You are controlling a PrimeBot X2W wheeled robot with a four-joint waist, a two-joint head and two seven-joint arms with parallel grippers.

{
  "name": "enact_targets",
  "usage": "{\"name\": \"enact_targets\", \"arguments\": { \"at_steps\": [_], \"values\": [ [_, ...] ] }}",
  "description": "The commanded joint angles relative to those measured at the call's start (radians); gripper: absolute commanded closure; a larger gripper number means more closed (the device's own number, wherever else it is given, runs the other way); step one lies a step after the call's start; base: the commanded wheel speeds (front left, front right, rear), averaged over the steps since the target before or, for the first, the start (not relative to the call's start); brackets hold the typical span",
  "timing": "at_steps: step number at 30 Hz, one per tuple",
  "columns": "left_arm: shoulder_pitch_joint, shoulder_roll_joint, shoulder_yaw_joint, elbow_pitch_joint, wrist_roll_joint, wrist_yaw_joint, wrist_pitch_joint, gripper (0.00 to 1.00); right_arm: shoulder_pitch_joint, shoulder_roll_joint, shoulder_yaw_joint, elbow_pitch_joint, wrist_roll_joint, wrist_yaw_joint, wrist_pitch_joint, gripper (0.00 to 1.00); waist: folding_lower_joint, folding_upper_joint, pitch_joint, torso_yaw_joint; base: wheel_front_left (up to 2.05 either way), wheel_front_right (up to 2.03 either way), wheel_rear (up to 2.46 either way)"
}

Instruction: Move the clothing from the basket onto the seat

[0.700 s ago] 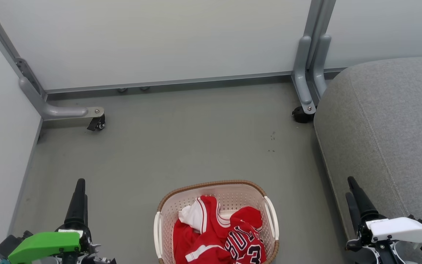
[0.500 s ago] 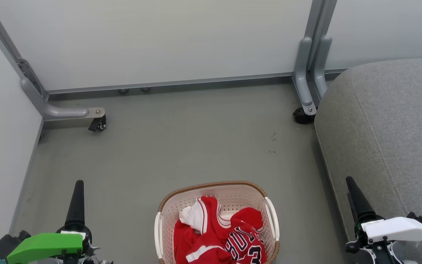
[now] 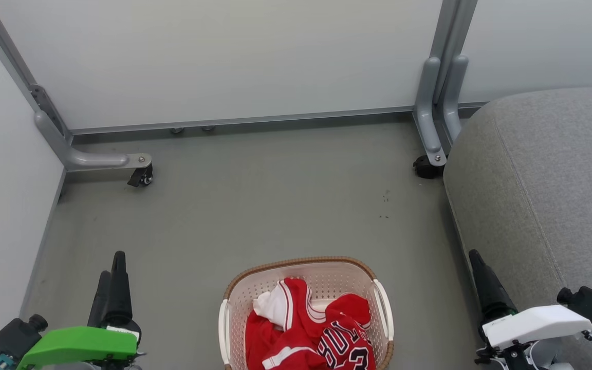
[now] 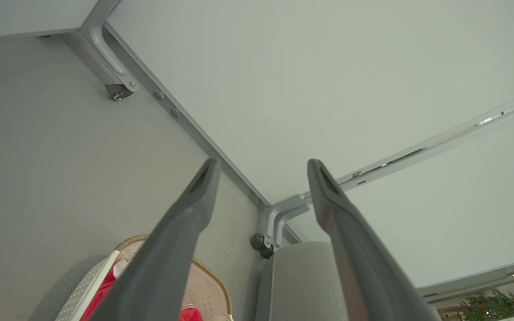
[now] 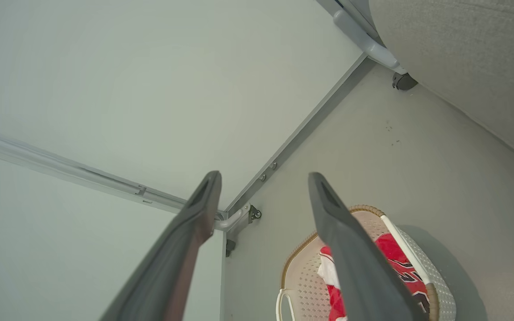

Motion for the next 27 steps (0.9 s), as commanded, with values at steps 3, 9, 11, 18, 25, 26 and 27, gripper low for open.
{"name": "enact_targets", "arguments": {
  "at_steps": [3, 9, 11, 18, 25, 26, 27],
  "values": [
    [0.007, 0.007, -0.008, -0.027, 0.085, 0.002, -0.018, 0.00, 0.000, -0.009, 0.021, -0.025, -0.077, 0.000, -0.020, 0.00, 0.0000, 0.0000, -0.003, -0.001, 0.00, 0.00, 0.00],
    [0.023, 0.008, -0.018, -0.041, 0.198, 0.009, -0.038, 0.00, 0.006, -0.010, 0.051, -0.039, -0.173, 0.000, -0.040, 0.00, 0.0000, 0.0000, -0.007, -0.003, 0.00, 0.00, 0.00],
    [0.027, 0.008, -0.022, -0.046, 0.231, 0.012, -0.045, 0.00, 0.007, -0.010, 0.063, -0.043, -0.213, 0.000, -0.047, 0.00, 0.0000, 0.0000, -0.007, -0.003, 0.00, 0.00, 0.00],
    [0.043, 0.009, -0.037, -0.057, 0.328, 0.015, -0.067, 0.00, 0.013, -0.011, 0.096, -0.050, -0.338, 0.000, -0.069, 0.00, 0.0000, 0.0000, -0.013, -0.004, 0.00, 0.00, 0.00],
    [0.055, 0.010, -0.050, -0.065, 0.414, 0.017, -0.087, 0.00, 0.020, -0.012, 0.113, -0.055, -0.426, 0.000, -0.089, 0.00, 0.0000, 0.0000, -0.019, -0.004, 0.00, 0.00, 0.00],
    [0.057, 0.010, -0.052, -0.067, 0.428, 0.017, -0.090, 0.00, 0.021, -0.012, 0.115, -0.056, -0.439, 0.000, -0.092, 0.00, 0.0000, 0.0000, -0.020, -0.004, 0.00, 0.00, 0.00],
    [0.059, 0.010, -0.053, -0.068, 0.439, 0.017, -0.093, 0.00, 0.021, -0.012, 0.116, -0.058, -0.453, 0.000, -0.095, 0.00, 0.0000, 0.0000, -0.021, -0.004, 0.00, 0.00, 0.00]
  ]
}}
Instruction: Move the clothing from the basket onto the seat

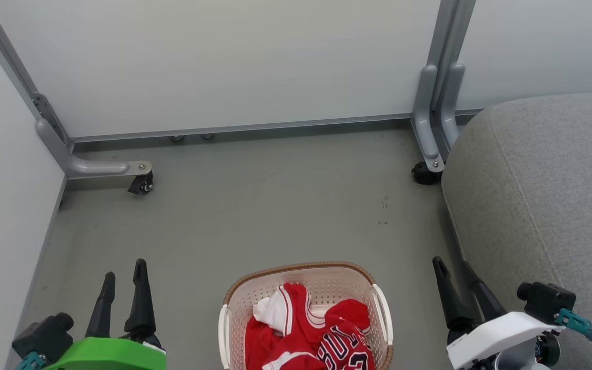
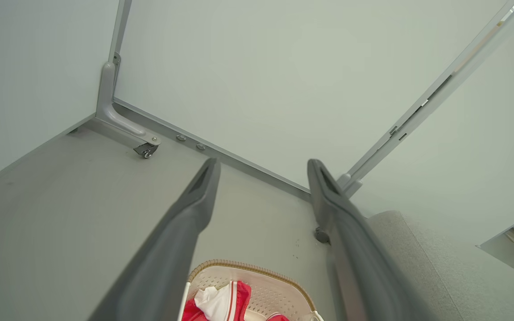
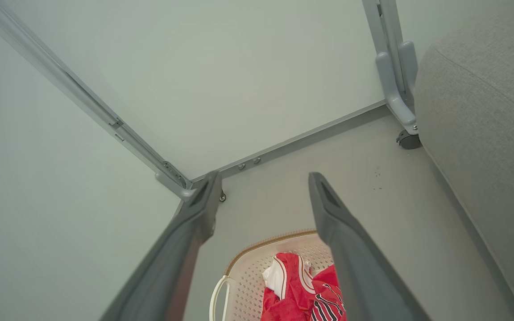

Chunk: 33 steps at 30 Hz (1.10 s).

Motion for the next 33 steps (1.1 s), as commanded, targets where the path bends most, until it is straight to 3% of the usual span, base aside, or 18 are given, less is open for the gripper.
{"name": "enact_targets", "arguments": {
  "at_steps": [1, 33],
  "values": [
    [0.004, 0.008, -0.002, -0.015, 0.031, 0.004, -0.011, 0.00, 0.000, -0.006, 0.004, -0.016, -0.034, 0.000, -0.011, 0.00, 0.0000, 0.0000, -0.001, 0.000, 0.00, 0.00, 0.00],
    [0.052, 0.010, -0.036, -0.011, 0.298, -0.018, -0.086, 0.00, 0.029, -0.010, 0.013, -0.030, -0.328, 0.000, -0.087, 0.00, 0.0000, 0.0000, -0.022, -0.002, 0.00, 0.00, 0.00]
  ]
}}
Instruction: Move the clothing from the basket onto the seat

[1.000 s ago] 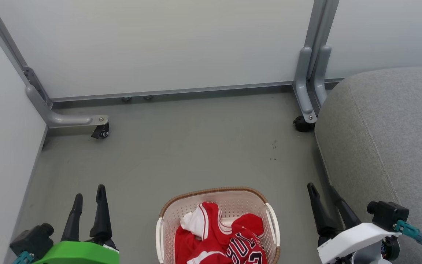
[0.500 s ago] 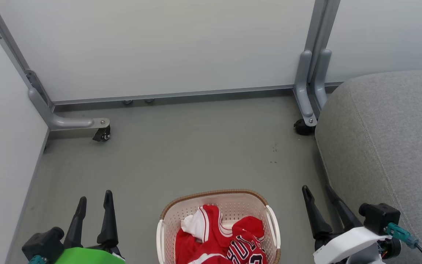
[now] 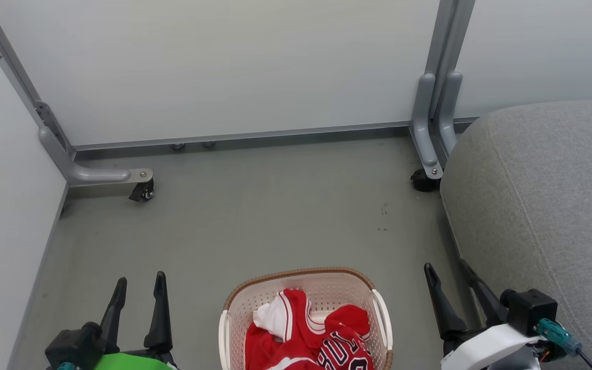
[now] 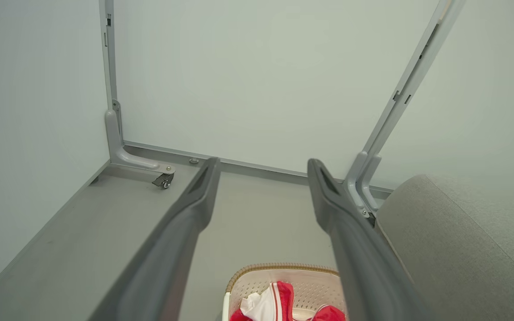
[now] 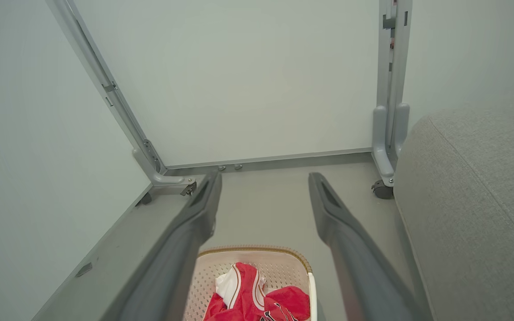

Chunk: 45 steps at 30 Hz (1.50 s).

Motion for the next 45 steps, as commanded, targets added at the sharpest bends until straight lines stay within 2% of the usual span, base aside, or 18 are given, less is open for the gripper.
{"name": "enact_targets", "arguments": {
  "at_steps": [1, 30, 45],
  "values": [
    [0.012, 0.008, 0.000, -0.002, 0.024, -0.004, -0.010, 0.00, 0.008, -0.006, -0.005, -0.008, -0.025, 0.000, -0.011, 0.00, 0.0000, -0.0001, -0.001, 0.000, 0.00, 0.00, 0.00],
    [0.042, 0.009, -0.053, 0.034, 0.192, -0.006, -0.064, 0.00, 0.036, -0.009, -0.018, 0.007, -0.225, 0.000, -0.064, 0.00, 0.0000, -0.0001, -0.033, 0.000, 0.00, 0.00, 0.00],
    [0.048, 0.009, -0.065, 0.049, 0.181, -0.006, -0.062, 0.00, 0.047, -0.008, -0.025, 0.016, -0.205, 0.000, -0.063, 0.00, 0.0000, -0.0001, -0.044, 0.001, 0.00, 0.00, 0.00]
  ]
}}
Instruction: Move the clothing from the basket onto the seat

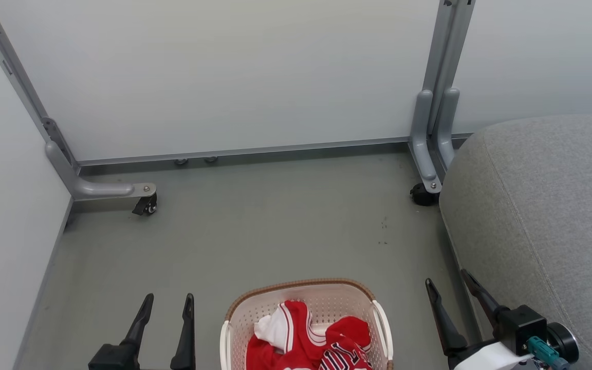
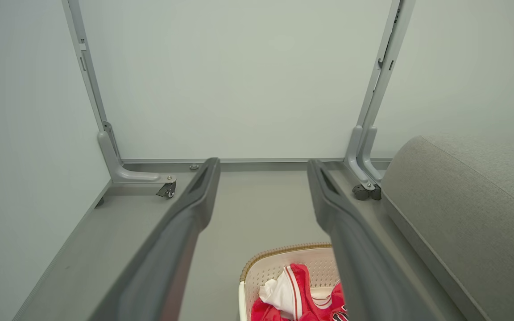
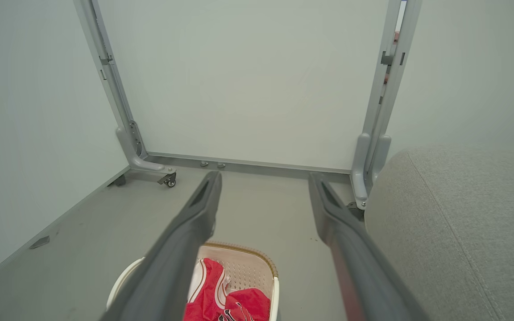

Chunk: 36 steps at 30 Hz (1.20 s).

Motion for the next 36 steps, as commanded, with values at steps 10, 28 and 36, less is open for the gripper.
{"name": "enact_targets", "arguments": {
  "at_steps": [10, 28, 36],
  "values": [
    [0.012, 0.010, -0.004, 0.005, 0.002, -0.005, -0.003, 0.00, 0.013, -0.006, 0.002, -0.002, 0.006, -0.001, -0.005, 0.00, 0.0000, -0.0001, 0.005, -0.001, 0.00, 0.00, 0.00],
    [0.019, 0.013, -0.007, 0.022, 0.011, -0.005, -0.003, 0.00, 0.012, -0.006, 0.009, 0.000, 0.007, -0.001, -0.005, 0.00, 0.0000, -0.0001, 0.007, -0.008, 0.00, 0.00, 0.00],
    [0.015, 0.016, -0.013, 0.047, 0.010, -0.004, -0.003, 0.00, -0.007, -0.006, 0.004, -0.006, 0.002, -0.001, -0.005, 0.00, 0.0000, -0.0001, 0.036, -0.026, 0.00, 0.00, 0.00]
  ]
}}
